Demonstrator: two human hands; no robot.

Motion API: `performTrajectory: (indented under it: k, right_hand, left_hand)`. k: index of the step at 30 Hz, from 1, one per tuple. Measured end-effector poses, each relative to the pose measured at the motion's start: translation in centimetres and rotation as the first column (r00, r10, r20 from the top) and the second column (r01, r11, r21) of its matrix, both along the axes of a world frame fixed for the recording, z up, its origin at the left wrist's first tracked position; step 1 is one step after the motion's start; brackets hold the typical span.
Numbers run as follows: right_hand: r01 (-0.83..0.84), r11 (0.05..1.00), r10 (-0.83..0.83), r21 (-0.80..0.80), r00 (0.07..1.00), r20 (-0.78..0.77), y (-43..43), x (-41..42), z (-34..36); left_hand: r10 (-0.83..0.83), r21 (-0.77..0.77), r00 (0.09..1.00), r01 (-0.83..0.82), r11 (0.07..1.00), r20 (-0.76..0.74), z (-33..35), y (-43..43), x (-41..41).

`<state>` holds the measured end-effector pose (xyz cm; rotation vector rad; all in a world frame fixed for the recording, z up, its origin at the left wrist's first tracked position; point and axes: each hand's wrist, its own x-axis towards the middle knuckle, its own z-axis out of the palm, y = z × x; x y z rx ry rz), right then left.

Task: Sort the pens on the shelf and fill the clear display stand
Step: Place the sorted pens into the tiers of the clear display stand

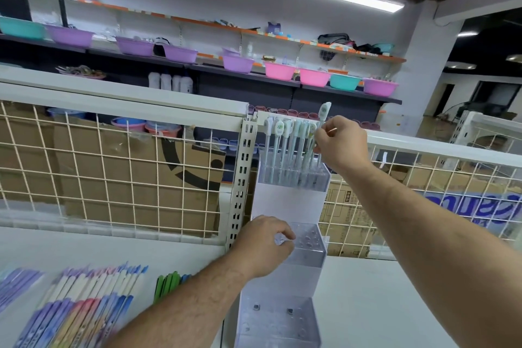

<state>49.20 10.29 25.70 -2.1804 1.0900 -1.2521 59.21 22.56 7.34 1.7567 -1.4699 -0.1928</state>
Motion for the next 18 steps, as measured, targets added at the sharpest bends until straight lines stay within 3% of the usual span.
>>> performTrajectory:
  k: [7,18]
  right_hand:
    - [0.035,0.999,-0.035,-0.001,0.987,-0.158,-0.1,0.5,-1.3]
    - [0.023,0.999,-0.027,-0.025,0.985,-0.173,-0.5,0.8,-1.4]
  left_hand:
    - [-0.005,0.000,1.000,0.005,1.000,-0.008,-0.1,-0.1,0.1]
    - [0.001,0.010,1.000,-0.001,1.000,0.005,0.1,0.0,0.0]
